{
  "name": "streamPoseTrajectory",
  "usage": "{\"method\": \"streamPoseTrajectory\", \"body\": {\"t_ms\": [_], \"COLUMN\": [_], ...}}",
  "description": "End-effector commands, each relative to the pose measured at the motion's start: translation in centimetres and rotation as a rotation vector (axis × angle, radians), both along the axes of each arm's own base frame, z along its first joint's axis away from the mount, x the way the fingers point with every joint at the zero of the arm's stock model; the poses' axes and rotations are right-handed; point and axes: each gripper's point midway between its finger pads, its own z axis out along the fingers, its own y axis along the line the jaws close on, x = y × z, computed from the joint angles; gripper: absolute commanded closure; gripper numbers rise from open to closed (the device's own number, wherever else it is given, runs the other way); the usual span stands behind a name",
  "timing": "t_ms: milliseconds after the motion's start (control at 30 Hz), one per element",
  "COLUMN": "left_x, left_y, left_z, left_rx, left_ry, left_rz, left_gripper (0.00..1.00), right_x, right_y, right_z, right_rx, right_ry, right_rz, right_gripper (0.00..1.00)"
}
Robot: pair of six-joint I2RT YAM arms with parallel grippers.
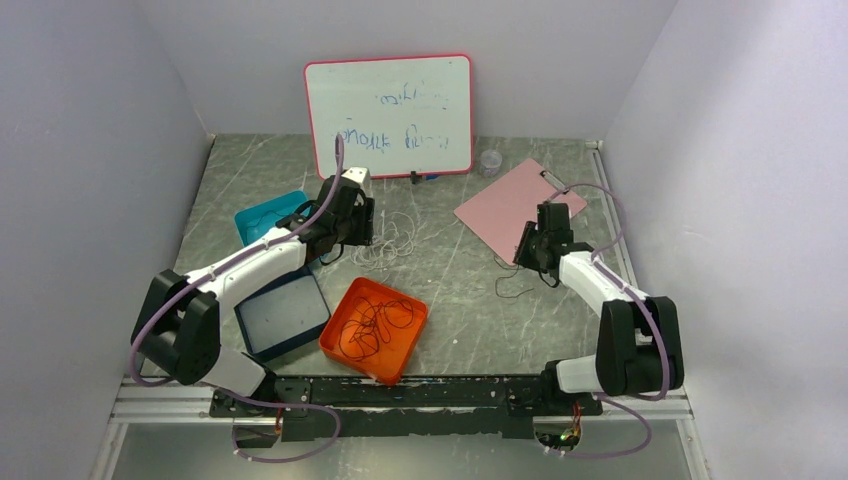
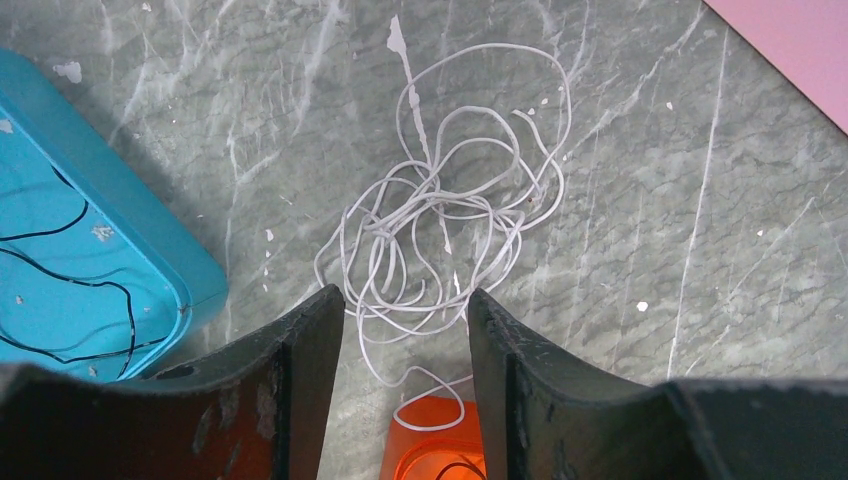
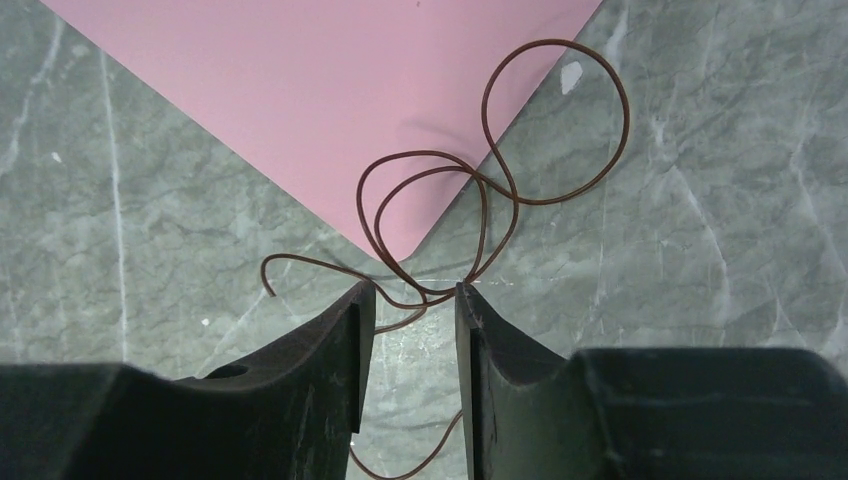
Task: Untangle the cables
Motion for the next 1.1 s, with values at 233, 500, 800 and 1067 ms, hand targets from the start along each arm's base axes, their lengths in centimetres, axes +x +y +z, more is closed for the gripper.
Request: {"method": "streamPoseTrajectory", "body": {"t_ms": [233,500,800,1067], "left_x": [0.4,0.3,0.2,0.2], "left_y": [0.4,0.5,0.8,0.7], "left_z": [0.1,-0.1,-0.2,-0.3], "left_rx": [0.006,0.007,0.006,-0.003], "left_ry": [-0.01,-0.004,-0.001,0.002], "left_rz": [0.008,0.008,0.016,0.013], "left_gripper": [0.46,0.47,0.47,0.47], "right_x": [1.5,2.0,1.6,1.7], "right_y": [0.9,0.8,0.5,-0.7], "right_z": [-0.1,-0.4,-1.4,-1.0], "right_rx": [-0.095,-0.331,-0.518,-0.595], "right_ry": [0.016,0.058,0.123,0.134], "right_rz": [0.079,0.08,0.088,0.068], "right_gripper": [0.57,0.58,0.59,0.75]}}
